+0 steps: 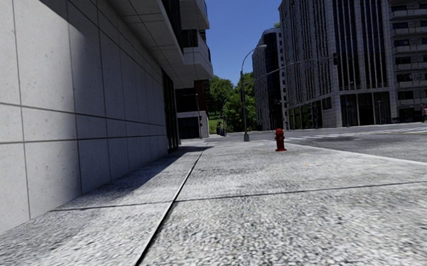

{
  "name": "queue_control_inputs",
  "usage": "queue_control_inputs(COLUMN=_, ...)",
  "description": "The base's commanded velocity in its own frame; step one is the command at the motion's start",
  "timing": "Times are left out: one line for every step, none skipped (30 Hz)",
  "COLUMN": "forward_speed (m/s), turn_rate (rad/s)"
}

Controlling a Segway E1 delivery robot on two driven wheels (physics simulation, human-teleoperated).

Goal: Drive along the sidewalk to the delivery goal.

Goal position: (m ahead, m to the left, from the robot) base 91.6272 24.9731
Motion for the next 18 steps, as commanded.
queue_control_inputs(forward_speed=2.00, turn_rate=0.00)
queue_control_inputs(forward_speed=2.00, turn_rate=0.00)
queue_control_inputs(forward_speed=2.00, turn_rate=0.00)
queue_control_inputs(forward_speed=2.00, turn_rate=0.00)
queue_control_inputs(forward_speed=2.00, turn_rate=0.00)
queue_control_inputs(forward_speed=2.00, turn_rate=0.00)
queue_control_inputs(forward_speed=2.00, turn_rate=0.00)
queue_control_inputs(forward_speed=2.00, turn_rate=0.00)
queue_control_inputs(forward_speed=2.00, turn_rate=0.00)
queue_control_inputs(forward_speed=2.00, turn_rate=0.00)
queue_control_inputs(forward_speed=2.00, turn_rate=0.00)
queue_control_inputs(forward_speed=2.00, turn_rate=0.00)
queue_control_inputs(forward_speed=2.00, turn_rate=0.00)
queue_control_inputs(forward_speed=2.00, turn_rate=0.00)
queue_control_inputs(forward_speed=2.00, turn_rate=0.00)
queue_control_inputs(forward_speed=2.00, turn_rate=0.00)
queue_control_inputs(forward_speed=2.00, turn_rate=0.00)
queue_control_inputs(forward_speed=2.00, turn_rate=0.00)
